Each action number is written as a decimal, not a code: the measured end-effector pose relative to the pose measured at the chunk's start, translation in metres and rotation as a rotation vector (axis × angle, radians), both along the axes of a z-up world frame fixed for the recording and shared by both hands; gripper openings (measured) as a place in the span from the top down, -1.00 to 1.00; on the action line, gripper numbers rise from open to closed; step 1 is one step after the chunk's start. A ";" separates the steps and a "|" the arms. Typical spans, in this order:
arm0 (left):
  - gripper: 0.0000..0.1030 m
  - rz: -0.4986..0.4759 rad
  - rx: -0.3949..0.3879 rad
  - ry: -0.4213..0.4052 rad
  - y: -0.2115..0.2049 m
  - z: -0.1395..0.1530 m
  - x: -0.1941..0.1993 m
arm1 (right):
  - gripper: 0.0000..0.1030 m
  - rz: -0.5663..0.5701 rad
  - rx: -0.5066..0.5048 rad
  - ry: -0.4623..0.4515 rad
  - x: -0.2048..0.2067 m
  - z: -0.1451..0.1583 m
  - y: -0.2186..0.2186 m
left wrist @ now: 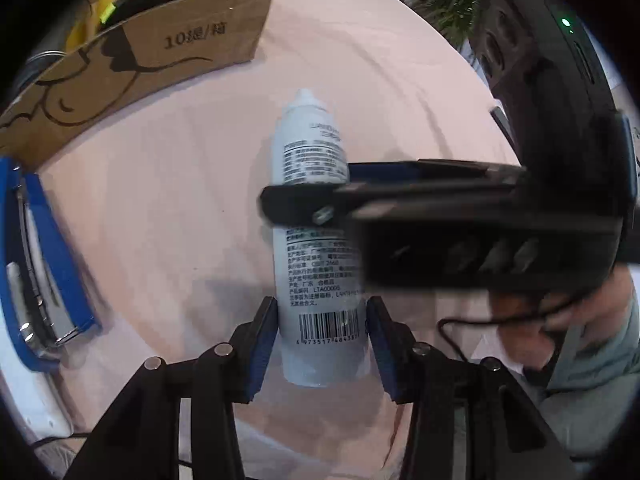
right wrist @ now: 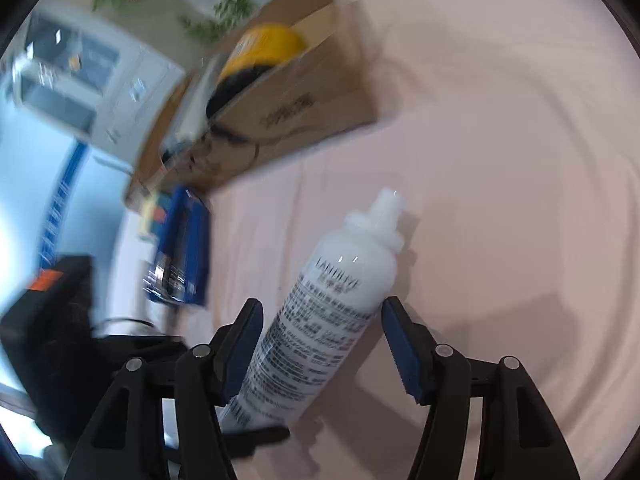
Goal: Organize rigid objects
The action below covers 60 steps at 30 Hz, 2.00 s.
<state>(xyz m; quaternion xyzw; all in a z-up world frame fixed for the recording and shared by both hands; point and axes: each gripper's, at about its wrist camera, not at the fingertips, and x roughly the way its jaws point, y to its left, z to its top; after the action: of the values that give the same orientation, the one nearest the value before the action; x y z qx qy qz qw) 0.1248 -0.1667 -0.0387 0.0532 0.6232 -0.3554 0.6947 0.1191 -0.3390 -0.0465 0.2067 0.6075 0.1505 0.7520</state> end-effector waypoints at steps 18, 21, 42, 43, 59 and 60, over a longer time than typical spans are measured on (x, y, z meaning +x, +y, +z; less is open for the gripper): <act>0.14 0.274 -0.188 -0.217 -0.007 0.111 0.174 | 0.12 0.092 -0.004 -0.397 0.185 0.154 -0.019; 0.14 0.305 -0.176 -0.135 -0.003 0.085 0.195 | 0.15 0.119 -0.009 -0.340 0.220 0.132 -0.018; 0.10 0.345 -0.163 -0.118 0.029 0.101 0.167 | -0.01 0.117 -0.087 -0.189 0.236 0.042 0.006; 0.10 0.355 -0.173 -0.151 0.040 0.109 0.156 | -0.08 0.111 -0.107 -0.202 0.232 0.047 0.007; -0.91 0.540 -0.020 -0.505 0.197 0.129 0.021 | -0.99 0.164 -0.126 -0.409 0.005 0.091 0.100; -0.91 0.551 -0.023 -0.498 0.202 0.126 0.016 | -0.99 0.189 -0.078 -0.381 -0.002 0.084 0.114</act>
<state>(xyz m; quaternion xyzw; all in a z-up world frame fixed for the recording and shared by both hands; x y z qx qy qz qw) 0.1410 0.0351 0.0868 -0.0395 0.4220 -0.1384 0.8951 0.1170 -0.2252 0.0379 0.0875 0.4766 0.2329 0.8432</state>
